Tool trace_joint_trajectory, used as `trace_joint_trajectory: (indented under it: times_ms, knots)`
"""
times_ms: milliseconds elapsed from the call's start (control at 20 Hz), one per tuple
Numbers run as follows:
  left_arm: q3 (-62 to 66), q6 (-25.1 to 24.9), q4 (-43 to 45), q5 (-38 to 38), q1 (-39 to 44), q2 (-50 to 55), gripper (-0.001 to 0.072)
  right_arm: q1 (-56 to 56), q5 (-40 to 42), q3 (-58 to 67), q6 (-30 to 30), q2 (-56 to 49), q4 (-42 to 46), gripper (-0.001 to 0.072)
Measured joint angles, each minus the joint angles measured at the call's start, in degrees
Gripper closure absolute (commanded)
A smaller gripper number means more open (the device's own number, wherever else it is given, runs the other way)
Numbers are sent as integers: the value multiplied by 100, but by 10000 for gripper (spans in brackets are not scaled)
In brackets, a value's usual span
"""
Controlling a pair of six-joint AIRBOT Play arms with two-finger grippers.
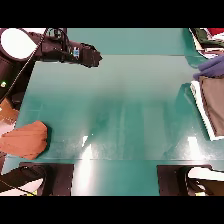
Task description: Fold the shirts.
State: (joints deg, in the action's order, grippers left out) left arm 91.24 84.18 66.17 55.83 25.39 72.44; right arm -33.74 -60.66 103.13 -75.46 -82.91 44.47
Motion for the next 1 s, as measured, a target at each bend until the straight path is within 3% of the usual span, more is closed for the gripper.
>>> trace_joint_trajectory:
  times_ms: [250,550,650,750,800,1000]
  knots:
    - [0,-2,0,138,0,20,685,-348,-507,-527,-205,684,710,698]
    - [0,-9,0,286,2,20,685,-970,-960,-2457,-302,1786,1897,668]
    - [0,-17,0,306,2,20,685,-1215,-1086,-3117,-350,2133,2382,492]
    - [0,-17,2,328,2,20,685,-1478,-1165,-3681,-396,2415,2780,227]
    - [0,-17,2,330,2,20,685,-1609,-1193,-3910,-413,2527,2920,150]
    - [0,-17,0,350,2,20,685,-1856,-1279,-4216,-457,2721,2911,141]
